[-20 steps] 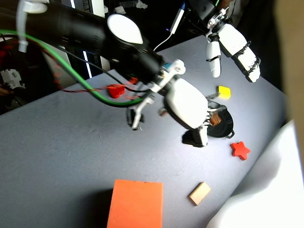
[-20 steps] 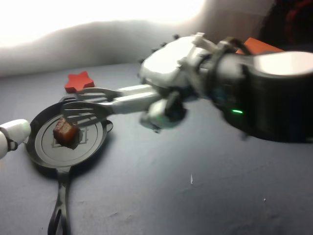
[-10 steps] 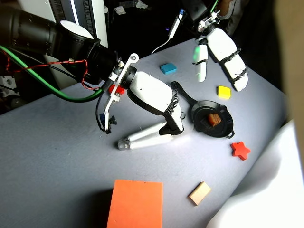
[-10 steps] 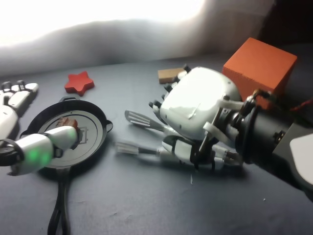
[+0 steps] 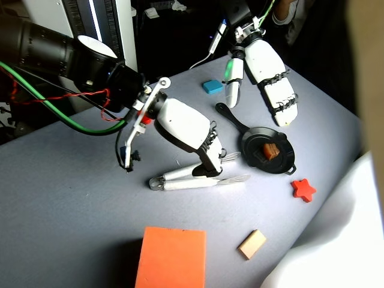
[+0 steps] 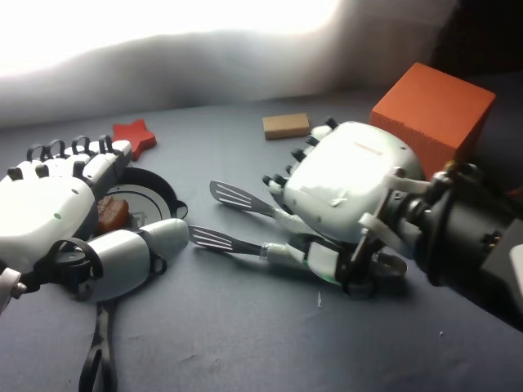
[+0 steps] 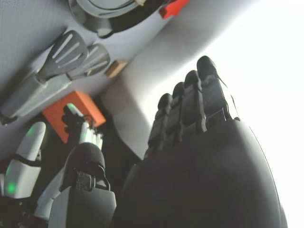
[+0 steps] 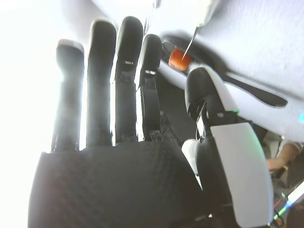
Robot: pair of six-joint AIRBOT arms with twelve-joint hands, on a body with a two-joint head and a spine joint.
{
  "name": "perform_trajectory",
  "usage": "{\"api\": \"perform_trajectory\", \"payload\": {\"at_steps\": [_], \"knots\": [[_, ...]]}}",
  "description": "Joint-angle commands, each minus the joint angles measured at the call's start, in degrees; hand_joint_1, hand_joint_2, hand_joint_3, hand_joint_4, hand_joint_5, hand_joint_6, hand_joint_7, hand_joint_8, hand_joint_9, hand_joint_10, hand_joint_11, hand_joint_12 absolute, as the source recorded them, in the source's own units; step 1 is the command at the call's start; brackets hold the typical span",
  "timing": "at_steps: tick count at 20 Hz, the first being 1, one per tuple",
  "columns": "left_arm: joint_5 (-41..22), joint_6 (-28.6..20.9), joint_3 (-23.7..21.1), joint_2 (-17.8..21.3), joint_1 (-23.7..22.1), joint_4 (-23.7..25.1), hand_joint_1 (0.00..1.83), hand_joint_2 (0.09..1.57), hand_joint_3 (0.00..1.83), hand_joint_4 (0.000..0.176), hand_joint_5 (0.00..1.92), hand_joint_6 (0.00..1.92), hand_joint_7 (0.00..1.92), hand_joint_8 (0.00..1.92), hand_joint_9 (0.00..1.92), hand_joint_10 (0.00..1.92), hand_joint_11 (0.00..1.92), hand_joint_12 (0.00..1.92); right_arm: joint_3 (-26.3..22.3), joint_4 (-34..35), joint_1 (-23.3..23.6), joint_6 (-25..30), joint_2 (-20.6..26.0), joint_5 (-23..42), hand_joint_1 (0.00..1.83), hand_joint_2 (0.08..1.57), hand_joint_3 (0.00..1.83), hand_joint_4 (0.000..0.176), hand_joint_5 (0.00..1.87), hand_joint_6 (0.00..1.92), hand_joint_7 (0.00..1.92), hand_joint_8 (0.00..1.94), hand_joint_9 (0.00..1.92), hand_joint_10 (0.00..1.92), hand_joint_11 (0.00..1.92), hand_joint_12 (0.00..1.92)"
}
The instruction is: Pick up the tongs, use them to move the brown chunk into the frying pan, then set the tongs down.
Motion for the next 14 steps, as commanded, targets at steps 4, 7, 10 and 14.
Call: {"api": "perform_trajectory", "payload": {"at_steps": [4, 7, 10, 14], "knots": [[-4.6, 0.1, -0.4, 0.2, -0.2, 3.3, 0.0, 1.21, 0.0, 0.003, 0.0, 0.0, 0.01, 0.0, 0.02, 0.0, 0.0, 0.22, -3.5, 5.1, 2.7, -3.5, 3.5, -2.2, 0.46, 1.29, 0.0, 0.0, 0.46, 0.58, 0.74, 0.42, 0.6, 1.05, 0.31, 1.78], [-3.7, -0.1, -0.8, 0.2, 0.0, 3.4, 0.0, 1.21, 0.0, 0.002, 0.0, 0.0, 0.01, 0.0, 0.03, 0.0, 0.0, 0.24, -6.4, 16.1, 7.6, -7.0, 7.7, -1.3, 0.42, 1.26, 0.0, 0.0, 0.41, 0.57, 0.75, 0.27, 0.58, 1.01, 0.25, 1.77], [-3.4, -0.8, -2.0, 0.2, 0.6, 4.1, 0.0, 1.21, 0.0, 0.012, 0.02, 0.01, 0.07, 0.01, 0.09, 0.01, 0.0, 0.43, -7.8, 35.4, 13.4, -16.2, 10.8, -1.7, 0.43, 1.28, 0.0, 0.0, 0.38, 0.64, 0.73, 0.26, 0.48, 1.15, 0.16, 1.84], [-3.6, -0.2, -2.1, 0.1, 0.0, 5.6, 0.16, 1.3, 0.01, 0.0, 0.41, 0.04, 0.59, 0.04, 0.63, 0.1, 0.16, 1.22, -12.1, 43.2, 17.3, -21.9, 15.3, -2.2, 0.52, 1.34, 0.01, 0.0, 0.46, 0.83, 0.68, 0.65, 0.52, 1.36, 0.3, 1.91]]}}
